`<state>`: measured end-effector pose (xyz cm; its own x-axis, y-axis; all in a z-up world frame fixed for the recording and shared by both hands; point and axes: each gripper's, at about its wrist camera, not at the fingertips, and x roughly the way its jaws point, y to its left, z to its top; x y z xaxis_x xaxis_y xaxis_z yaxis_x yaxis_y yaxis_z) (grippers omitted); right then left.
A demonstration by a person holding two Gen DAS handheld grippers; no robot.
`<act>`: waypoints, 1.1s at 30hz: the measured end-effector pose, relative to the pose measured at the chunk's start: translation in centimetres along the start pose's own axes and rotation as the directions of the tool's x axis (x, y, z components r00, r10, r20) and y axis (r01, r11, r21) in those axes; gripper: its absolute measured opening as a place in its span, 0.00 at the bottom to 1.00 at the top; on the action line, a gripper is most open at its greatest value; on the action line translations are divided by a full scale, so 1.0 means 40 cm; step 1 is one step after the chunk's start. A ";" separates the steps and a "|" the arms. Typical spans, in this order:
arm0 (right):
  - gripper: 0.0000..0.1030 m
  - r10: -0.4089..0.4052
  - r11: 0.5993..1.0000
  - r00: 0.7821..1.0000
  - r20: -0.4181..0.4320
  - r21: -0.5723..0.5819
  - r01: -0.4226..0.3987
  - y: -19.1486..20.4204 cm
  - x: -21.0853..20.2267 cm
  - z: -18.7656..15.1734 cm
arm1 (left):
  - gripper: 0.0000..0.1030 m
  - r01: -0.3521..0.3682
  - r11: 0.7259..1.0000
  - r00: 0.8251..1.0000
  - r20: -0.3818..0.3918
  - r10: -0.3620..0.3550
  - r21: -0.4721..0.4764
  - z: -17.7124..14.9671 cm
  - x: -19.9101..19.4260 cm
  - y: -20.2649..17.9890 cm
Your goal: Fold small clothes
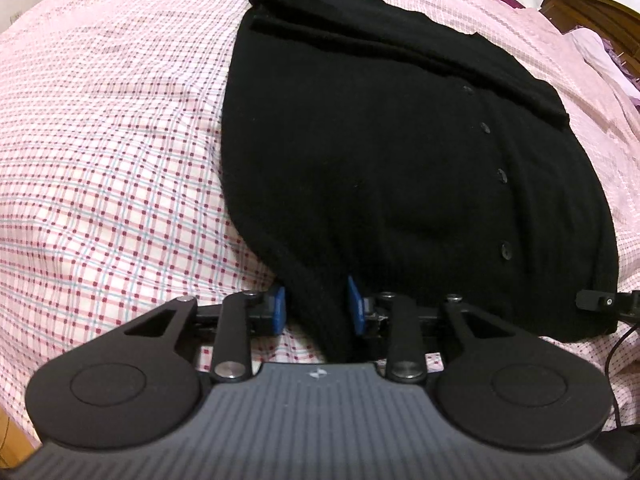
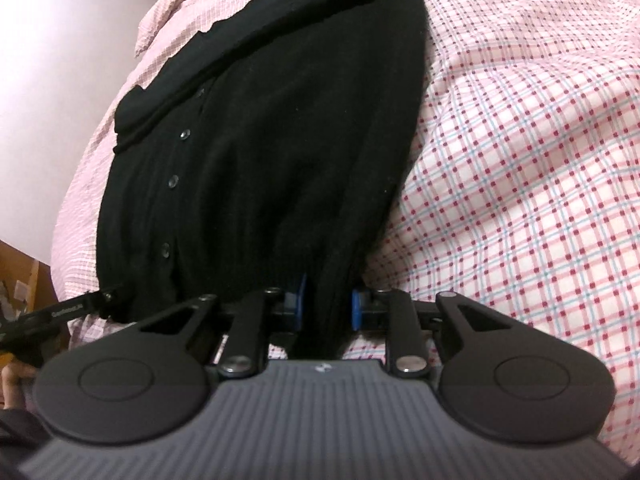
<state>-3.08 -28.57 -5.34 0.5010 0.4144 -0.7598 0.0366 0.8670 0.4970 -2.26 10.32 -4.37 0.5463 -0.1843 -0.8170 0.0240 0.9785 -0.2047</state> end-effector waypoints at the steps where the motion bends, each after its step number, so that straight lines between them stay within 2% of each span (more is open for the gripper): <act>1: 0.23 0.000 1.000 1.000 -0.002 -0.001 0.000 0.000 0.000 -0.001 | 0.35 0.006 1.000 1.000 -0.001 -0.006 -0.008 0.001 0.001 0.004; 5: 0.22 0.006 1.000 1.000 -0.002 -0.011 -0.006 -0.004 -0.004 -0.005 | 0.32 0.018 1.000 1.000 0.018 -0.018 -0.012 0.000 0.000 0.024; 6: 0.14 0.009 1.000 1.000 0.010 -0.015 -0.009 -0.002 -0.008 -0.005 | 0.28 0.024 1.000 0.999 0.027 -0.023 -0.021 -0.003 -0.009 0.031; 7: 0.11 0.017 1.000 1.000 0.026 -0.018 -0.017 0.001 -0.012 -0.004 | 0.16 0.033 0.999 0.999 0.036 -0.032 -0.033 -0.005 -0.015 0.038; 8: 0.10 0.035 0.999 0.998 0.046 -0.018 -0.034 0.000 -0.022 -0.004 | 0.11 0.052 0.997 0.998 0.041 -0.049 -0.052 -0.013 -0.022 0.045; 14: 0.09 0.154 0.988 0.972 0.179 -0.018 -0.153 -0.001 -0.098 0.017 | 0.07 0.179 0.971 0.981 0.107 -0.163 -0.158 -0.001 -0.070 0.101; 20: 0.08 0.249 0.968 0.929 0.274 -0.037 -0.249 0.016 -0.149 0.054 | 0.07 0.284 0.944 0.941 0.237 -0.241 -0.169 0.043 -0.154 0.103; 26: 0.08 0.289 0.955 0.885 0.365 -0.045 -0.294 0.034 -0.176 0.120 | 0.07 0.300 0.941 0.908 0.351 -0.230 -0.158 0.125 -0.211 0.094; 33: 0.08 0.265 0.961 0.849 0.457 -0.059 -0.269 0.064 -0.171 0.216 | 0.07 0.262 0.951 0.884 0.436 -0.168 -0.163 0.252 -0.215 0.076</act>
<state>1.06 -31.56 4.74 0.8305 0.4551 -0.3213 -0.1501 0.7383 0.6576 1.55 15.81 7.45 0.8442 -0.2873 -0.4525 0.0293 0.8677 -0.4963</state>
